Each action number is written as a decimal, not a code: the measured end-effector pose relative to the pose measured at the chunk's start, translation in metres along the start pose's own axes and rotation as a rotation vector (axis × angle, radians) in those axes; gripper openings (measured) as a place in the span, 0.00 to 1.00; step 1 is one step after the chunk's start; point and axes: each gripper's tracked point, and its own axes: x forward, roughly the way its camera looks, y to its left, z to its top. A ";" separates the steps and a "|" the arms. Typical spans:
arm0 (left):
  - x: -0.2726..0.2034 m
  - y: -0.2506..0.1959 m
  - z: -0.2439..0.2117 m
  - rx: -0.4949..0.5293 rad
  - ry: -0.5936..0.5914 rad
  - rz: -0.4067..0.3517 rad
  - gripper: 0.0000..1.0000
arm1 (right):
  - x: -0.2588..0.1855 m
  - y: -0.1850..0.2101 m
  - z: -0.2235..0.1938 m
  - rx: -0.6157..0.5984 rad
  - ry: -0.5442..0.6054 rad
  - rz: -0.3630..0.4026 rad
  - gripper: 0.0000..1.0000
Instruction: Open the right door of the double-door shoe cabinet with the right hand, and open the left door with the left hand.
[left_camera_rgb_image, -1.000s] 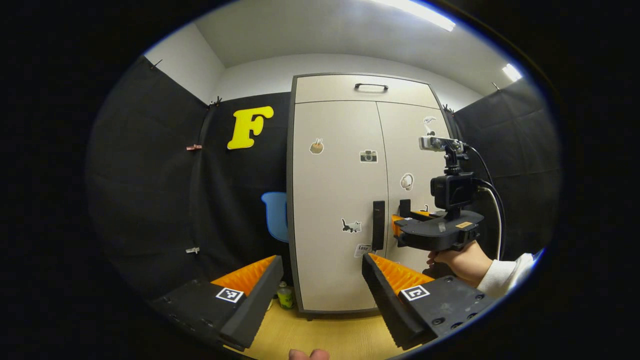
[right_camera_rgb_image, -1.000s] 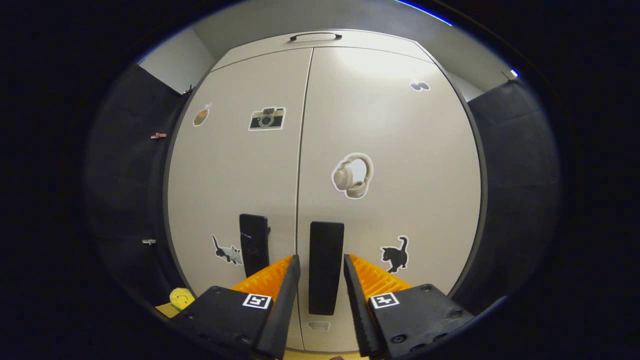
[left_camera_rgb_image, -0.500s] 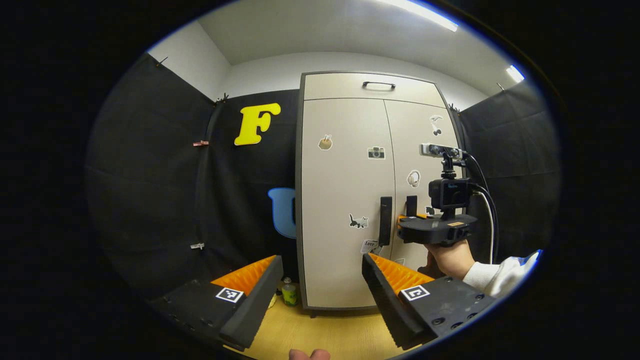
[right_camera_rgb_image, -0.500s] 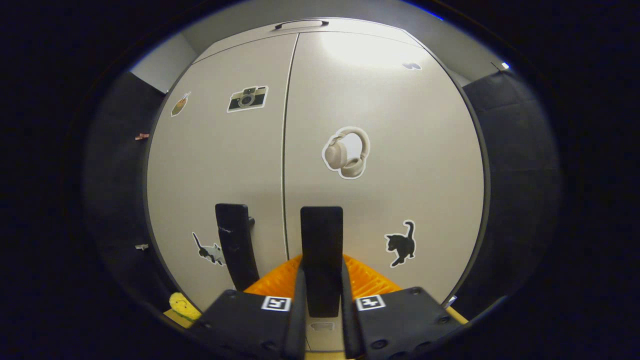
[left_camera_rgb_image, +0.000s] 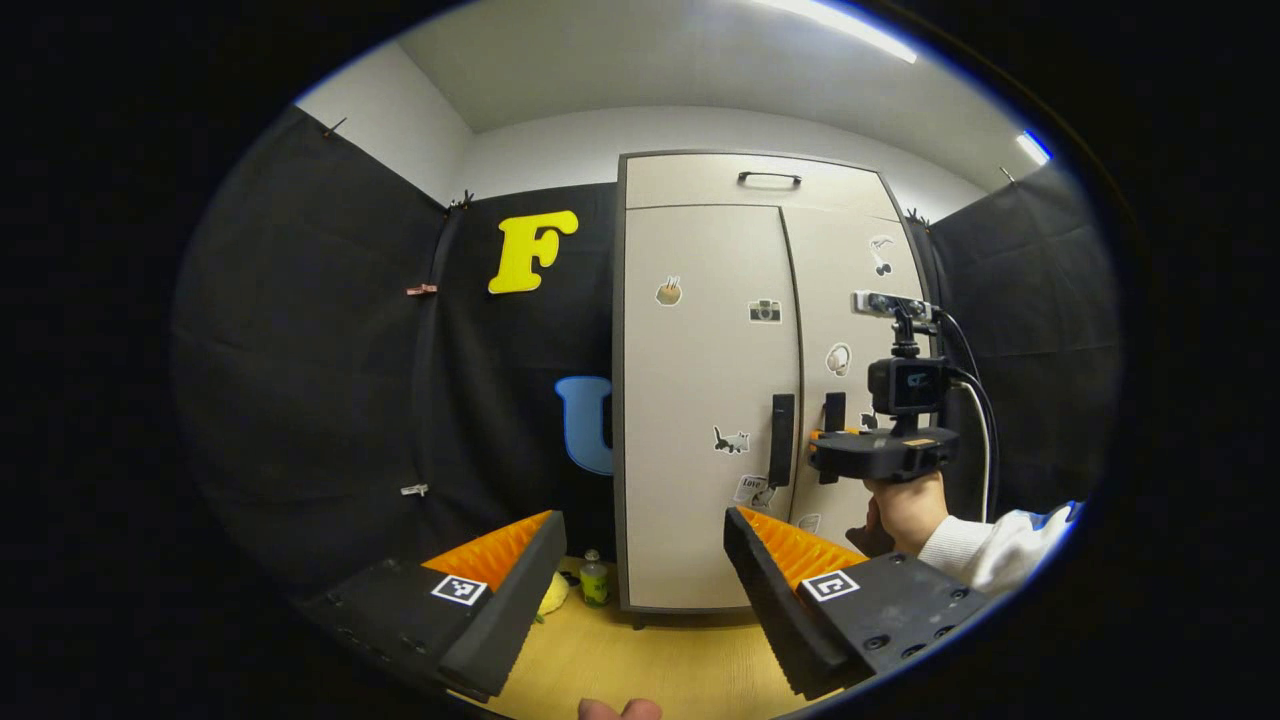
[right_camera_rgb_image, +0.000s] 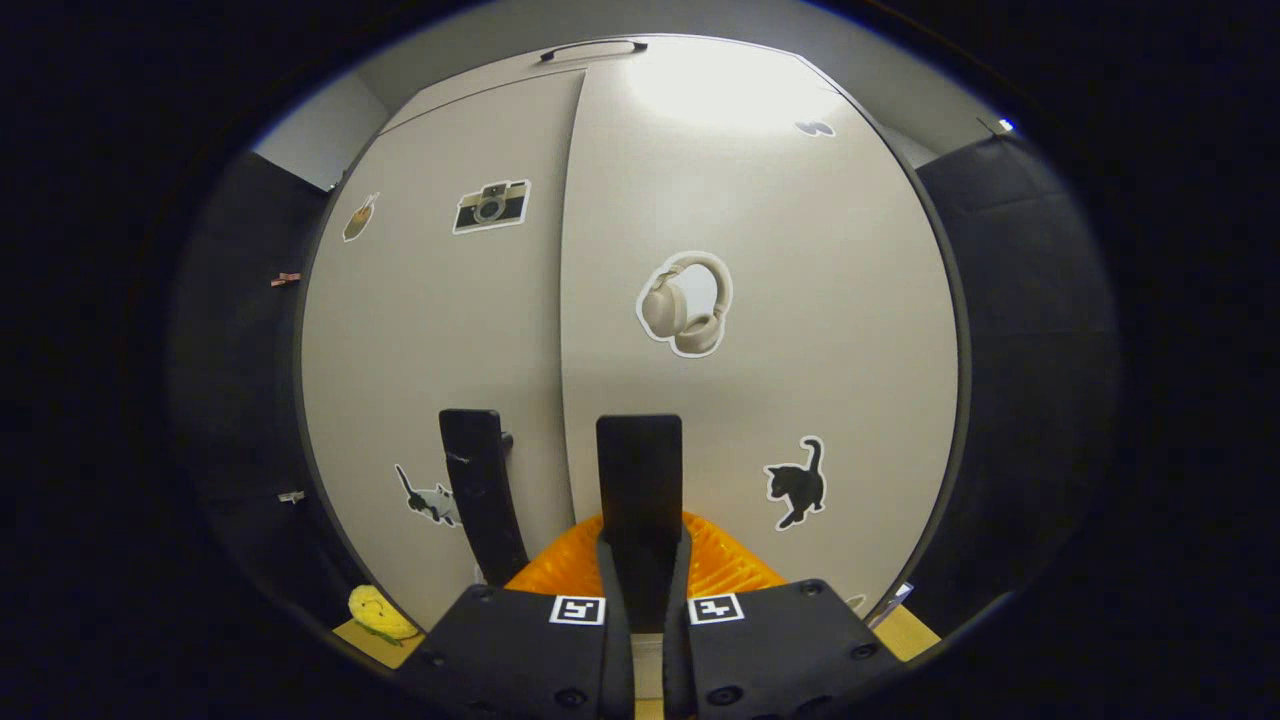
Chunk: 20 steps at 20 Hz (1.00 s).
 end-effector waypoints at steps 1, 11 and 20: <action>-0.002 -0.001 0.000 -0.001 -0.003 0.003 0.98 | -0.006 -0.001 0.000 0.009 0.003 0.001 0.15; -0.016 -0.013 0.006 0.020 -0.005 0.002 0.98 | -0.085 -0.034 0.007 0.033 0.004 0.054 0.15; -0.033 -0.023 0.009 0.026 -0.009 0.006 0.98 | -0.127 -0.067 0.012 0.025 0.005 0.057 0.14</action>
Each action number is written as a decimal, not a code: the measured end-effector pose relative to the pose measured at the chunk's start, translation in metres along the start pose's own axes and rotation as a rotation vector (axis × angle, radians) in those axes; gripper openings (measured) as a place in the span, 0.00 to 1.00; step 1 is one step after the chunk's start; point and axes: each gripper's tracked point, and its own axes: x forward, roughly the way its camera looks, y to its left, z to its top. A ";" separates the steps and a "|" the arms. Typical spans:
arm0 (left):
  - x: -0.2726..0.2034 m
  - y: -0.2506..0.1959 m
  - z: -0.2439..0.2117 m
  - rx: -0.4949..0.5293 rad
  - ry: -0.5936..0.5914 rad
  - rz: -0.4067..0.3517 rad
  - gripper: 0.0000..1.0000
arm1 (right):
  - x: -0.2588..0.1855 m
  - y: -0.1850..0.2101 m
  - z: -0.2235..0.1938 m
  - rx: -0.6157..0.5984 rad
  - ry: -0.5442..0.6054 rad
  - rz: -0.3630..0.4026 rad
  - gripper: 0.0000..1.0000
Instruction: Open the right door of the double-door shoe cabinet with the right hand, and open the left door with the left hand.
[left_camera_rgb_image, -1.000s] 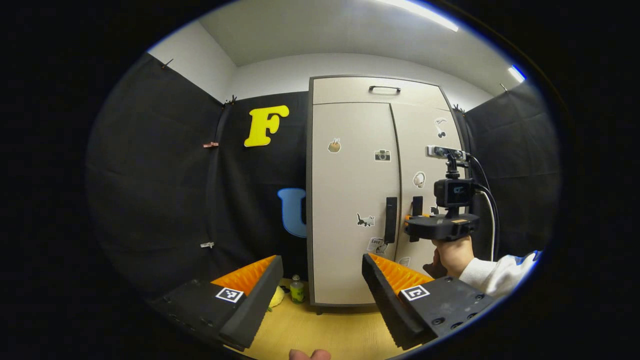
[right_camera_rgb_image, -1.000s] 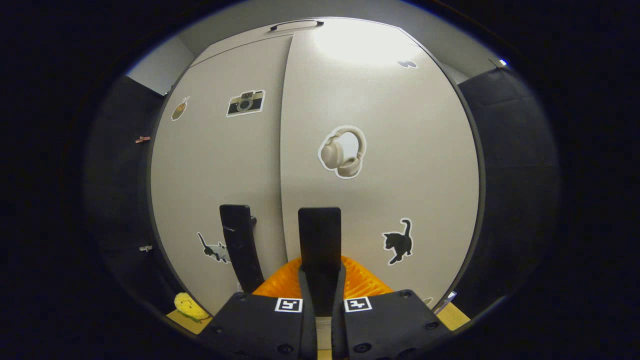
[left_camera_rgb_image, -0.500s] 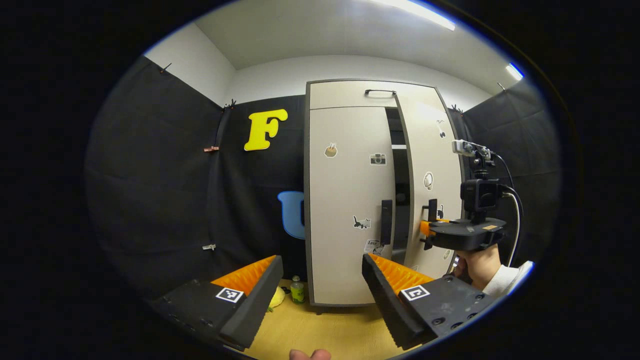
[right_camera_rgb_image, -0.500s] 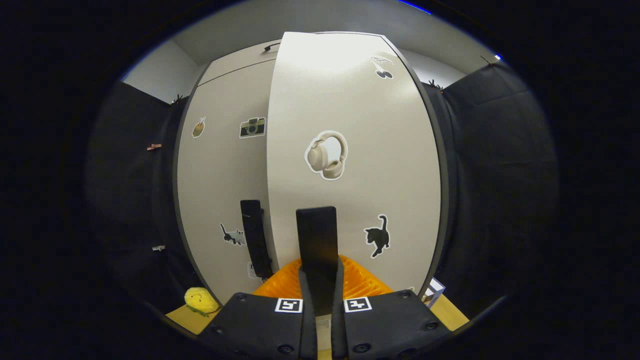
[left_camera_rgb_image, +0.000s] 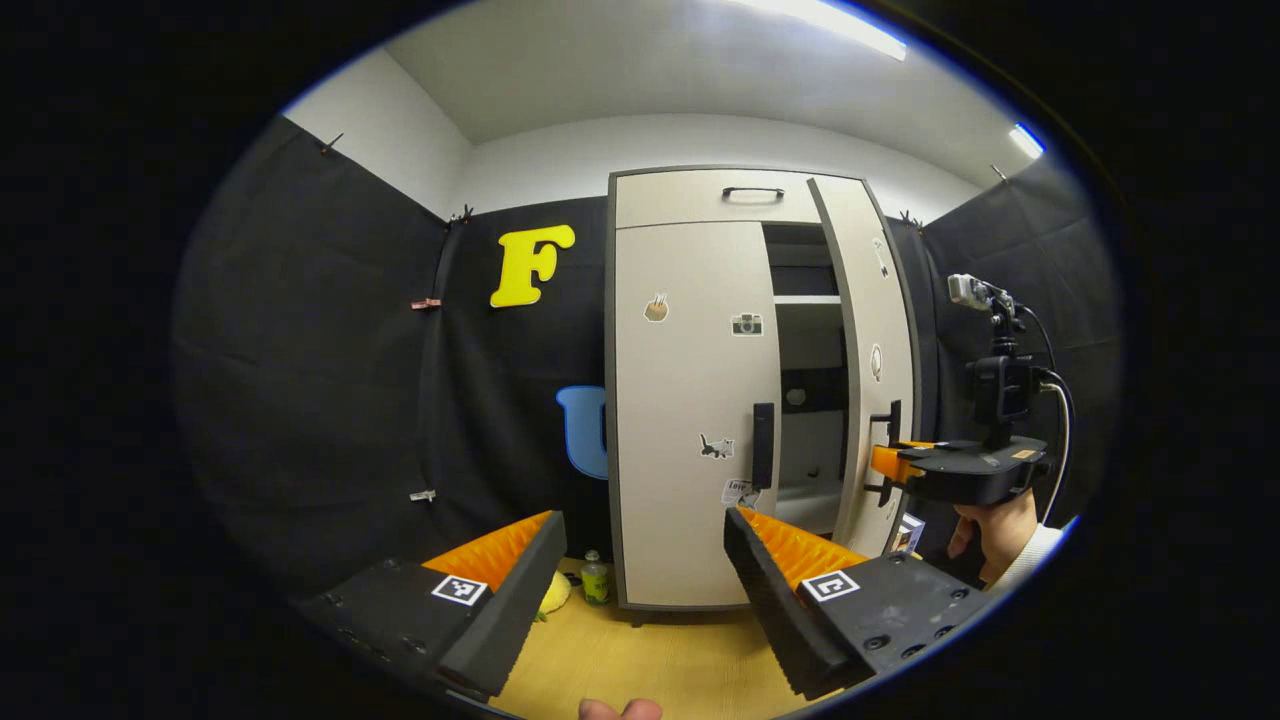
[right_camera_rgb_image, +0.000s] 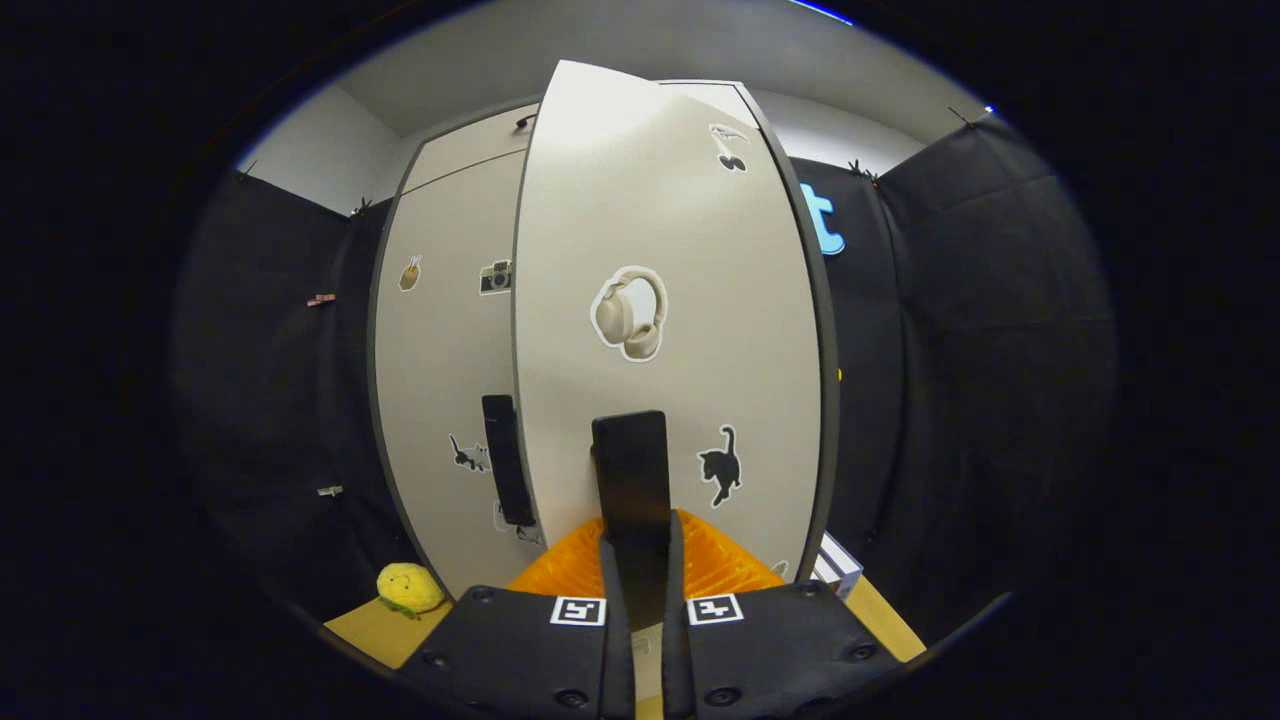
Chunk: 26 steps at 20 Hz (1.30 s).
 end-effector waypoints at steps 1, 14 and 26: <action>-0.001 -0.002 0.000 0.001 0.001 -0.003 0.98 | -0.004 -0.005 0.001 0.002 -0.001 -0.004 0.14; 0.008 -0.053 -0.005 0.000 0.011 -0.096 0.98 | -0.045 -0.063 0.008 0.006 0.024 -0.037 0.14; 0.020 -0.113 0.001 0.008 0.002 -0.177 0.98 | -0.066 -0.130 0.018 -0.031 0.031 -0.017 0.13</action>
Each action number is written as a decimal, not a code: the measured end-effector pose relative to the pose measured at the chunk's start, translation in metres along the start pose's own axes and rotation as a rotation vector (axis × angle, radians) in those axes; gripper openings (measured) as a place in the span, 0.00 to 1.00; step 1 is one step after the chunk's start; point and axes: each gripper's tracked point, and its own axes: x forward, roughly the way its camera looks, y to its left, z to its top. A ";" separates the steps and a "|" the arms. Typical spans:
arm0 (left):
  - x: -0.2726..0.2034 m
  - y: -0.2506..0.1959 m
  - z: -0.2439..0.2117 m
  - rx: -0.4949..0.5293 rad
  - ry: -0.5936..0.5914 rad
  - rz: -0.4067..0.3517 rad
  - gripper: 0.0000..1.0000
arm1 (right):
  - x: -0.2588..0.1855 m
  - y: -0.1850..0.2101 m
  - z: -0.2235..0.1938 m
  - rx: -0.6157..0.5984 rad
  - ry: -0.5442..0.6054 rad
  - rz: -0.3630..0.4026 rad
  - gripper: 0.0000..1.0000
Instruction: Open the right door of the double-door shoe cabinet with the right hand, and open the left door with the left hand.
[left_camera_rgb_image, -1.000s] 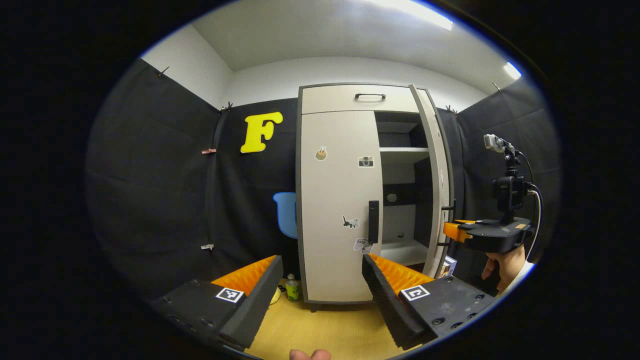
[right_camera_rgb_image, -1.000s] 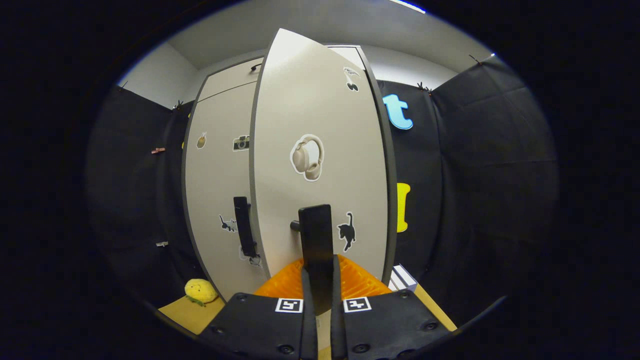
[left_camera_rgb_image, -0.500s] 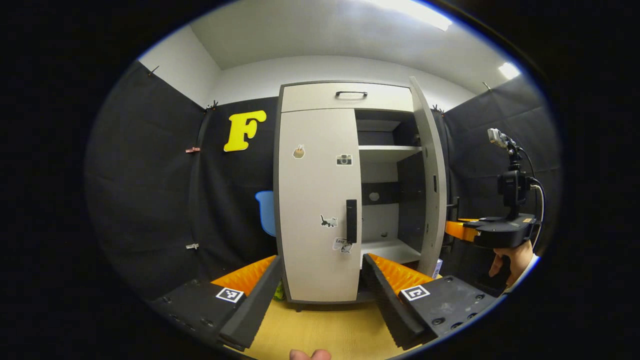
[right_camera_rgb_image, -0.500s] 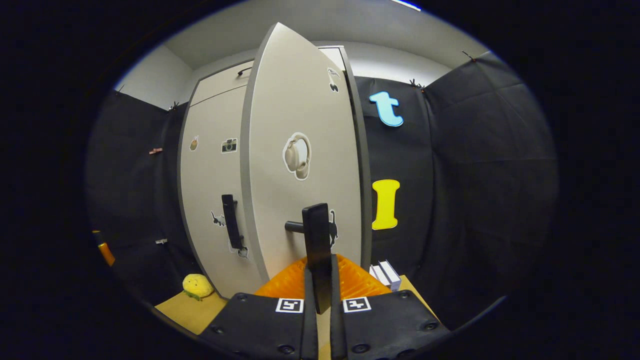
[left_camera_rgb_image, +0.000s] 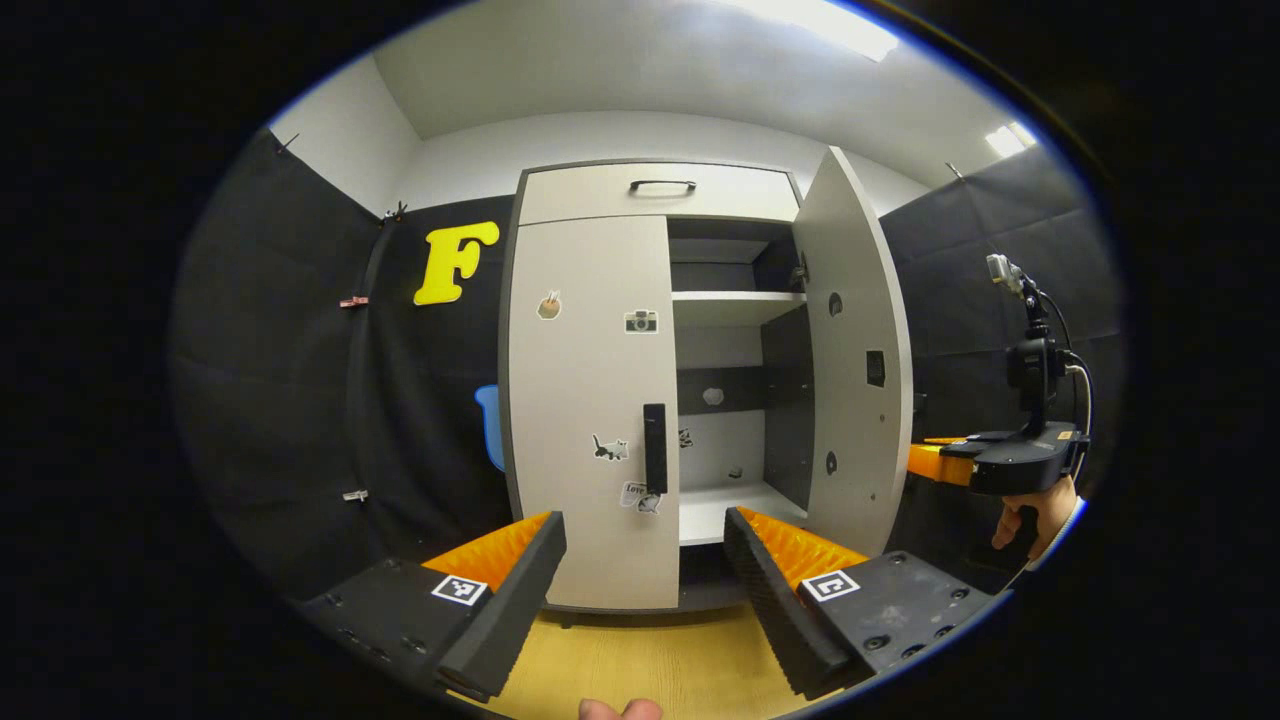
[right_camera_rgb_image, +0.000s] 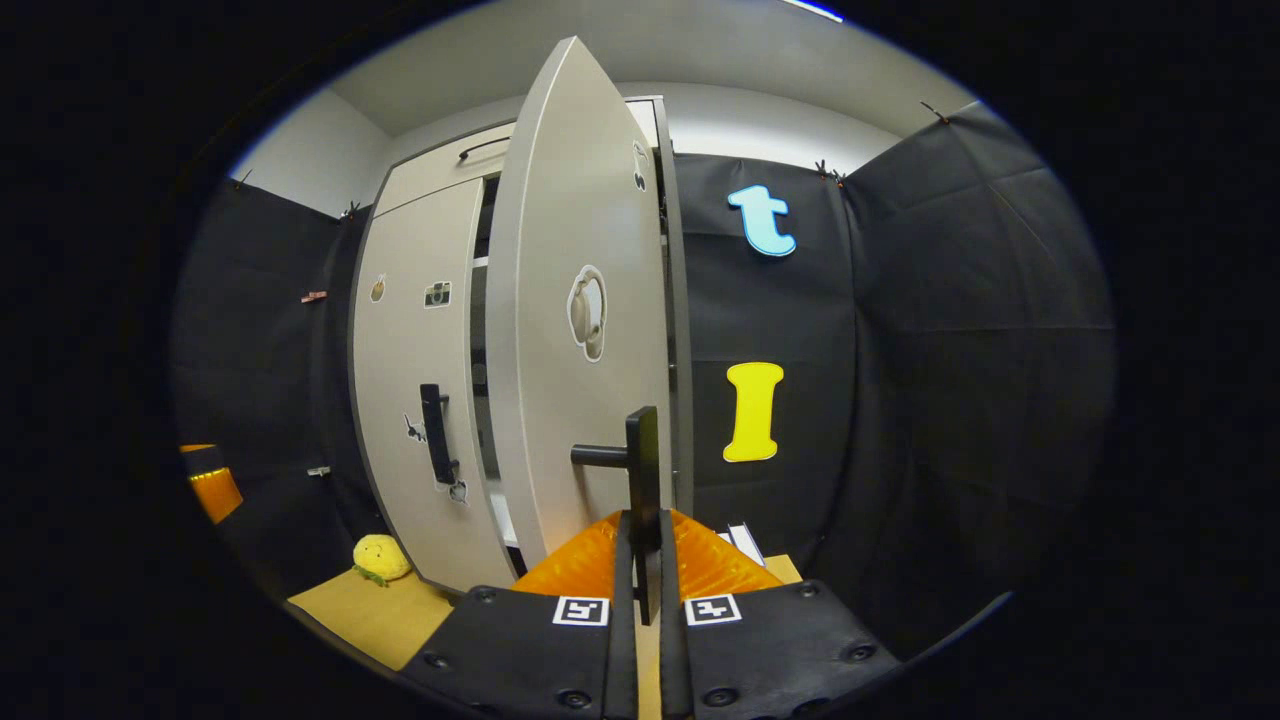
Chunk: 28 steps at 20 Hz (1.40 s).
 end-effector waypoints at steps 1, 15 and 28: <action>0.001 -0.005 0.001 0.001 -0.001 -0.005 0.98 | -0.001 -0.005 0.000 -0.005 0.001 0.002 0.13; 0.032 -0.053 0.011 0.024 -0.001 -0.055 0.98 | 0.001 -0.038 0.012 0.048 -0.005 -0.015 0.08; 0.095 -0.040 0.021 0.012 -0.026 -0.036 1.00 | -0.047 -0.045 0.039 0.053 -0.056 -0.054 0.28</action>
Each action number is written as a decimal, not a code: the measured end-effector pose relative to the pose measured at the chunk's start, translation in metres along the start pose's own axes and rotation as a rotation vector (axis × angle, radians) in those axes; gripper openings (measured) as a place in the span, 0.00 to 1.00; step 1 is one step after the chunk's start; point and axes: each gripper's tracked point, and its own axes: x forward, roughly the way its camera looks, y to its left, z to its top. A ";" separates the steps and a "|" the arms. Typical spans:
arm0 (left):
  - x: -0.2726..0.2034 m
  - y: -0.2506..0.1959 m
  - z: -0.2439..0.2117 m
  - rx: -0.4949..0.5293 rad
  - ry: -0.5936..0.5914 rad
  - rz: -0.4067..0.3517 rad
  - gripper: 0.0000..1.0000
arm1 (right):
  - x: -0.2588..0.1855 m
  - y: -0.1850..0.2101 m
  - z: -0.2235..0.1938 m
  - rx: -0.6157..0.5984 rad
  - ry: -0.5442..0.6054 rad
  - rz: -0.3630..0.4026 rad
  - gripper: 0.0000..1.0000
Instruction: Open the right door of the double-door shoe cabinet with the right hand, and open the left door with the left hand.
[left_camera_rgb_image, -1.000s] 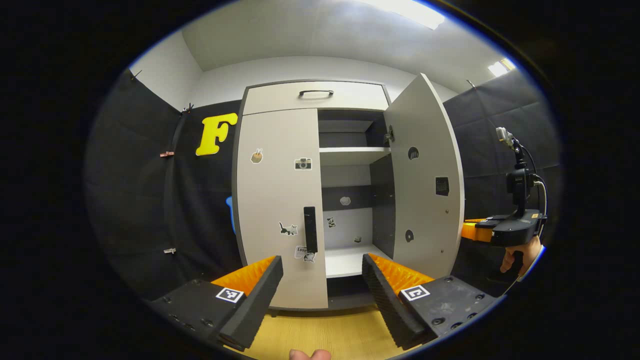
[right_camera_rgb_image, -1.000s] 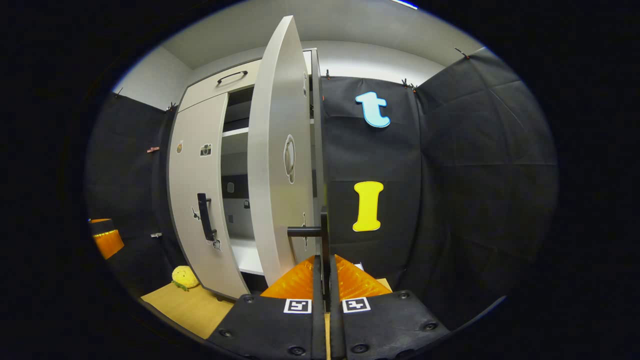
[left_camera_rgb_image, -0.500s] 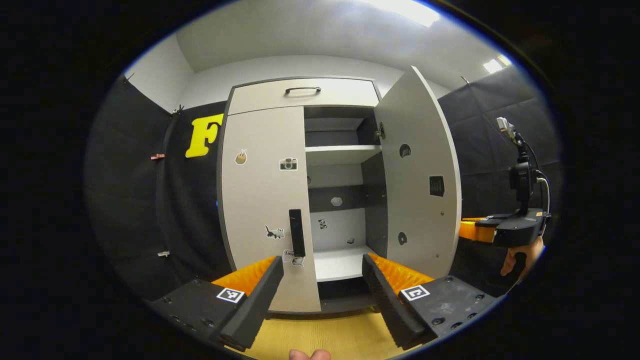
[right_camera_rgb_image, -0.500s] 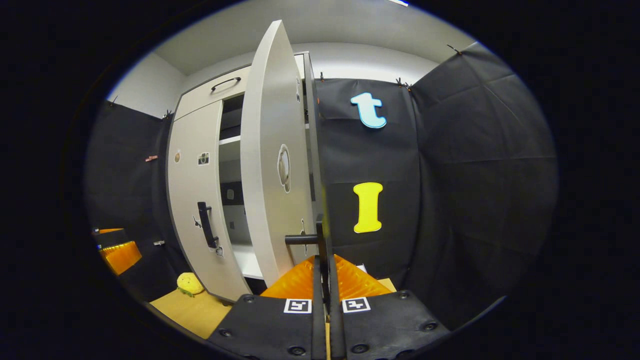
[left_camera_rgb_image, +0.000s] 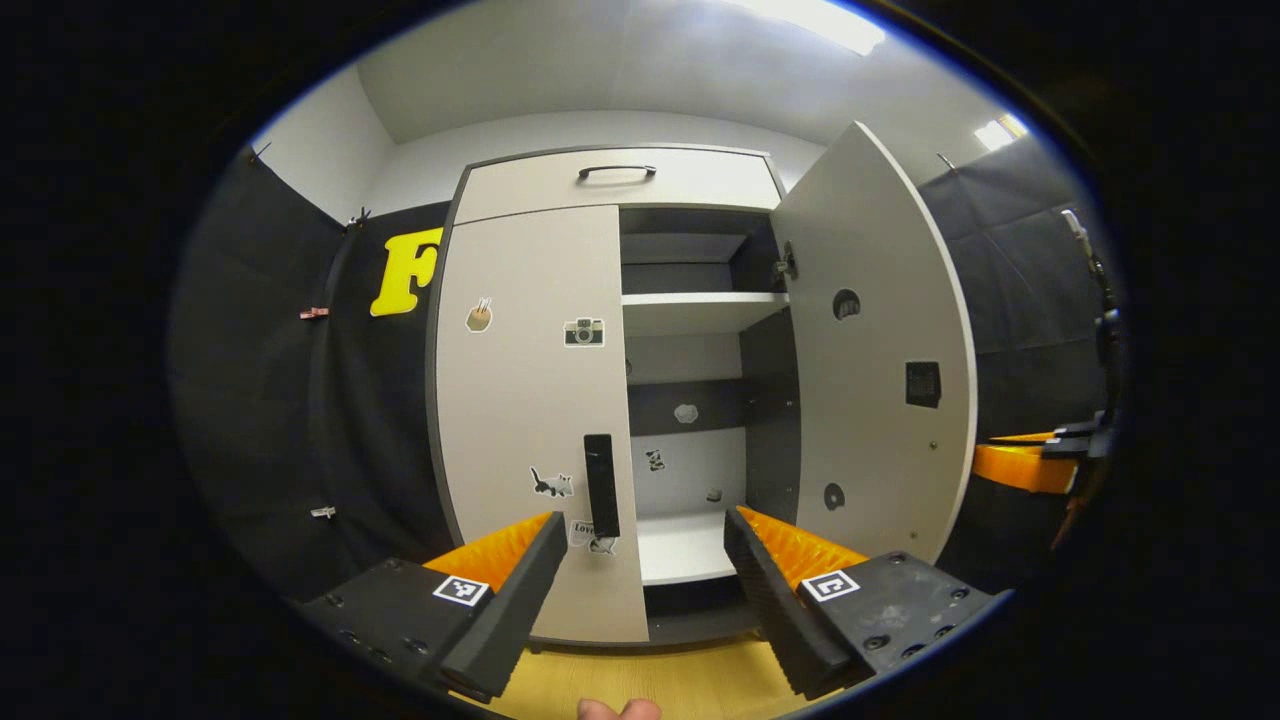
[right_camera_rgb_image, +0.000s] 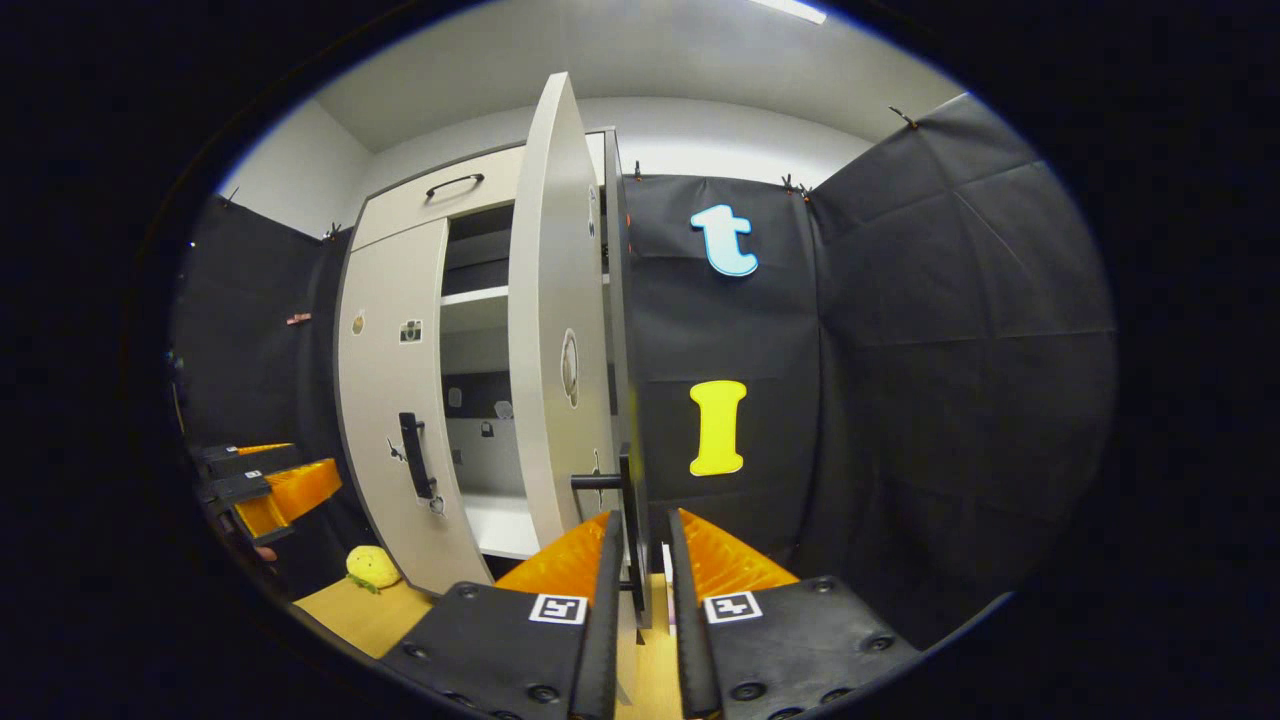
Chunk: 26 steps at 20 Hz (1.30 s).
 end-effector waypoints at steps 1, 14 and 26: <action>0.007 0.002 0.000 0.004 -0.002 0.002 1.00 | -0.005 0.003 0.004 0.012 -0.007 0.009 0.30; 0.130 0.039 -0.031 0.000 0.031 0.059 1.00 | -0.039 0.009 -0.004 0.008 0.018 -0.009 0.97; 0.194 0.052 -0.064 0.027 0.074 0.100 0.63 | -0.044 -0.018 0.005 -0.016 -0.004 -0.055 0.97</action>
